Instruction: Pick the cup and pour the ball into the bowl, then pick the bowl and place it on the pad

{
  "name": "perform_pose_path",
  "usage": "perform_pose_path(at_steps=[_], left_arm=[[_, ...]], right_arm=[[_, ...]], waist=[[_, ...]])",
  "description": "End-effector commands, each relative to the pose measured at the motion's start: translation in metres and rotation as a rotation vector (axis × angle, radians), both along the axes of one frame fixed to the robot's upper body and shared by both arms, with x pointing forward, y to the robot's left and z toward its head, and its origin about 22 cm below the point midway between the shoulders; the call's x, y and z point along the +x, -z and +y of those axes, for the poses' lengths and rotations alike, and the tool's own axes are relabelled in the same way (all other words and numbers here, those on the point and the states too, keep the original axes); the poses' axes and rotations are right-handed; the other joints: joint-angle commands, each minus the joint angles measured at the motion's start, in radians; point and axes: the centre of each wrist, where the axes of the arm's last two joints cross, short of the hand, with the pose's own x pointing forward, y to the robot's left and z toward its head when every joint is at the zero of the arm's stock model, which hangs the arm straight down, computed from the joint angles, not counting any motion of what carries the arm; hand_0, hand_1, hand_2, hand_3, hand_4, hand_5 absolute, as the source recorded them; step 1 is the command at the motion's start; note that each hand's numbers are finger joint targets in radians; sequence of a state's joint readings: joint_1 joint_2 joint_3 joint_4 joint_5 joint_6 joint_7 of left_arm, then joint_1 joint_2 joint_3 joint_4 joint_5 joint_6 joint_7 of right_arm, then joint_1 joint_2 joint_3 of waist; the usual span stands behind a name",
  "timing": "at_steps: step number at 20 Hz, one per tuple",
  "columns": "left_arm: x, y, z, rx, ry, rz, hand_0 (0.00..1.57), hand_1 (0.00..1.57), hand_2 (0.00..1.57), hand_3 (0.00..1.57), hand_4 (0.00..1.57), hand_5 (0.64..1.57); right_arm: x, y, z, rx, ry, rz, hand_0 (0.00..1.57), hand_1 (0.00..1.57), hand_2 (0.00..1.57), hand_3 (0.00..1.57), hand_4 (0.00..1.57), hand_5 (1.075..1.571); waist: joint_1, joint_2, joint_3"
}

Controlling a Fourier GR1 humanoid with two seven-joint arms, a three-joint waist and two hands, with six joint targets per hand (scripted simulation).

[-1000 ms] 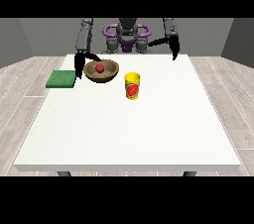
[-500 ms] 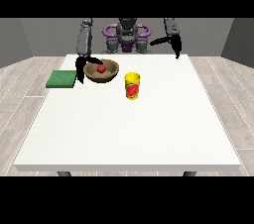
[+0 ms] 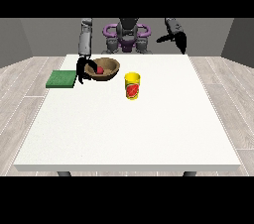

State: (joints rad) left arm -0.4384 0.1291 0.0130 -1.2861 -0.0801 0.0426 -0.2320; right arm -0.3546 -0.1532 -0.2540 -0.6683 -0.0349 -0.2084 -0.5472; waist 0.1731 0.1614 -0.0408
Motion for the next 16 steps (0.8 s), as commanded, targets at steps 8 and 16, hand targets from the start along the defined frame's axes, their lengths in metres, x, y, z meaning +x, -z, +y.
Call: perform_pose_path(at_steps=[8,16], left_arm=[[-0.024,0.063,0.037,-0.038,-0.089,0.188,0.00,0.00,0.00,0.00,0.97,1.423],[-0.040,0.079,0.088,-0.053,-0.207,0.357,0.00,0.00,0.00,0.00,1.00,1.407]], right_arm=[[0.019,-0.023,-0.002,-0.189,0.113,0.436,1.57,1.57,1.57,0.94,0.84,1.563],[0.058,-0.086,0.006,-0.192,0.010,0.556,1.57,1.57,1.57,0.74,0.81,1.567]], waist=[[-0.063,-0.158,0.0373],[-0.196,-0.324,0.0402]])
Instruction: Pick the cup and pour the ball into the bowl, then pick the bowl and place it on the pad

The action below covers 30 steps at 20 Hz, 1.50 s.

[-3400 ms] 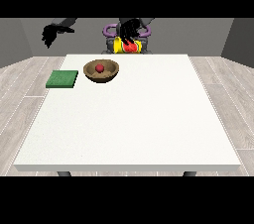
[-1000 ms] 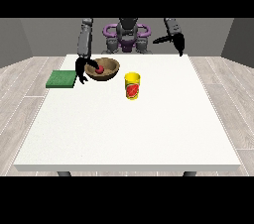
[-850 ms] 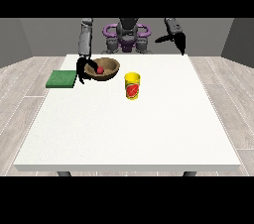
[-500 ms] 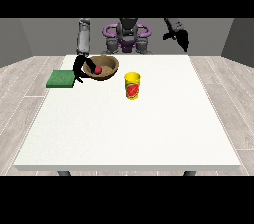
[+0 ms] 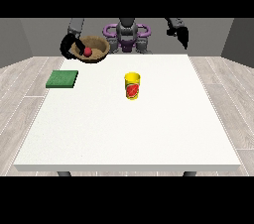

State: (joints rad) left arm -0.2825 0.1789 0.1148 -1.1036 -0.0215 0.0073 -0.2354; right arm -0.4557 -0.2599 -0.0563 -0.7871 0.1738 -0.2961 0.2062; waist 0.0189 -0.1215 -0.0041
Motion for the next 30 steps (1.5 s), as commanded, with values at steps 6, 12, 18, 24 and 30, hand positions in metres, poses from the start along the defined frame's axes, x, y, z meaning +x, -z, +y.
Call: perform_pose_path(at_steps=[6,12,18,24,30], left_arm=[[0.004,-0.016,0.002,-0.006,-0.018,-0.073,0.00,0.00,0.00,0.00,1.02,1.431],[0.016,-0.053,0.031,-0.017,0.060,-0.194,0.00,0.00,0.00,0.00,1.25,1.503],[-0.001,-0.119,0.153,-0.016,-0.024,-0.356,0.00,0.00,0.00,0.00,1.30,1.571],[-0.011,-0.135,0.199,-0.077,-0.070,-0.391,0.00,0.00,0.00,0.00,1.23,1.566],[-0.019,-0.141,0.213,-0.038,-0.103,-0.433,0.00,0.00,0.00,0.00,1.19,1.558]], right_arm=[[-0.005,-0.049,-0.086,0.005,0.032,-0.045,1.57,1.57,1.57,0.22,0.88,1.570],[0.003,-0.084,-0.130,0.000,0.130,-0.181,1.57,1.57,1.57,0.22,0.88,1.570],[-0.018,-0.079,-0.157,0.010,0.175,-0.283,1.57,1.57,1.57,0.00,0.86,1.570],[-0.002,-0.087,-0.145,0.012,0.188,-0.342,1.57,1.57,1.57,0.00,0.79,1.567],[-0.018,-0.101,-0.185,0.009,0.311,-0.371,1.57,1.57,1.57,0.71,0.00,1.560]], waist=[[-0.010,0.091,0.0042],[0.079,0.201,0.0045],[0.117,0.290,0.0044],[0.097,0.328,0.0041],[0.068,0.374,0.0048]])
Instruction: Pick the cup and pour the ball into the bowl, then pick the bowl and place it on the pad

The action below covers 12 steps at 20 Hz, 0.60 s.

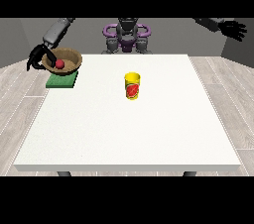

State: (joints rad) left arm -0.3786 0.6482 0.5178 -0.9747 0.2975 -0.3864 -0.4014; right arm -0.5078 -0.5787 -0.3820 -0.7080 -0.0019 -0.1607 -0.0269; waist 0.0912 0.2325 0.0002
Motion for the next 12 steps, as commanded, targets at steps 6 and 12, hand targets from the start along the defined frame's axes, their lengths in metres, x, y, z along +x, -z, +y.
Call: perform_pose_path(at_steps=[6,12], left_arm=[[-0.003,-0.032,0.011,0.029,0.014,-0.045,0.00,0.00,0.00,0.00,1.17,1.549],[0.018,-0.005,-0.046,0.036,0.094,0.057,0.00,0.00,0.00,0.00,1.08,1.567]], right_arm=[[-0.005,-0.003,-0.026,0.022,0.058,0.024,0.42,0.42,0.56,0.92,0.00,1.518],[0.009,-0.013,-0.019,0.042,0.059,0.088,0.00,0.00,0.00,0.12,0.00,1.369]], waist=[[0.029,0.040,0.0008],[0.035,-0.071,0.0019]])
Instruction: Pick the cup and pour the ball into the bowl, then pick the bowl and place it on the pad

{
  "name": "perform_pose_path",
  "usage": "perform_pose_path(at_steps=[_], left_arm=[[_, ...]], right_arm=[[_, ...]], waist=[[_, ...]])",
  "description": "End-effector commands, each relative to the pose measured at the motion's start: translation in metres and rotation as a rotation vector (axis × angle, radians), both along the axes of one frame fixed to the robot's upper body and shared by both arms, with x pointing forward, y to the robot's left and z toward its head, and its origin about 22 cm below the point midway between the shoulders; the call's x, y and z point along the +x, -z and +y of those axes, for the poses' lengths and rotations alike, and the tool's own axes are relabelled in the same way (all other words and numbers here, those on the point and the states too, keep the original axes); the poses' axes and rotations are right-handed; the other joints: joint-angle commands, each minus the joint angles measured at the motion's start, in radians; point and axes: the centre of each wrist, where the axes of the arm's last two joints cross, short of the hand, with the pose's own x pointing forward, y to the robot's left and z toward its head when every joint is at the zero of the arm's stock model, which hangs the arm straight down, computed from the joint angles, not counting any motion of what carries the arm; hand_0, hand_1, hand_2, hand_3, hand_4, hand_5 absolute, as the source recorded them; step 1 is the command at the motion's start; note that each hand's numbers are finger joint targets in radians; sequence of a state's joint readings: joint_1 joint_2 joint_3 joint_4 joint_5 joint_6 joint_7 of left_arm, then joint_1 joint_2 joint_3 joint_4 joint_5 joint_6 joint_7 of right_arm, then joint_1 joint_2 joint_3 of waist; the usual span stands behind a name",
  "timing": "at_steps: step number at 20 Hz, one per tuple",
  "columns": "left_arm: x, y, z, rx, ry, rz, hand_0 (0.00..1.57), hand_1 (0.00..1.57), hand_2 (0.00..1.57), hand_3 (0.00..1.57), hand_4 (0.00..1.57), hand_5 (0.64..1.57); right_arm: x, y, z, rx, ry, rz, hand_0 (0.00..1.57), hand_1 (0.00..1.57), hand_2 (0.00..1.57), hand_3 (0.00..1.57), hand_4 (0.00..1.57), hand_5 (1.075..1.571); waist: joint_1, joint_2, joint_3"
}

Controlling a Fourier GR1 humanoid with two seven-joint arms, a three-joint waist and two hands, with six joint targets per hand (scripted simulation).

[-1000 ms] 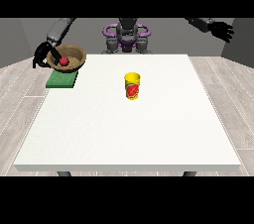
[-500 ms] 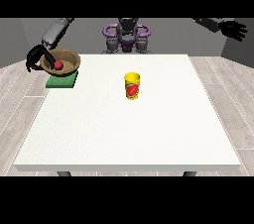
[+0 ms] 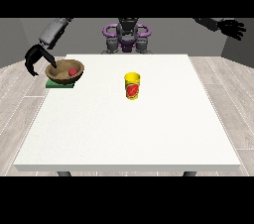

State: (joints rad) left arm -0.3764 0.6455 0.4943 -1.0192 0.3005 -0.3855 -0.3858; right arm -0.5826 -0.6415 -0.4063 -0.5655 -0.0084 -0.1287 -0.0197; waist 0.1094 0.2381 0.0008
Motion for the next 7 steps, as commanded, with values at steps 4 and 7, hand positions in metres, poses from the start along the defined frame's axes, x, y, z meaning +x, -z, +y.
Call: perform_pose_path(at_steps=[4,7], left_arm=[[0.029,0.026,-0.092,-0.029,0.141,0.163,0.00,0.00,0.00,0.00,0.90,1.559],[0.015,0.059,-0.076,-0.038,0.058,0.284,0.00,0.00,0.00,0.00,0.90,1.559]], right_arm=[[0.010,-0.016,-0.001,0.007,-0.028,0.132,0.00,0.00,0.00,0.00,0.00,1.356],[0.036,-0.030,0.037,0.052,-0.207,0.034,0.00,0.00,0.00,0.00,0.48,1.434]], waist=[[0.007,-0.204,0.0004],[-0.057,-0.327,-0.0022]])
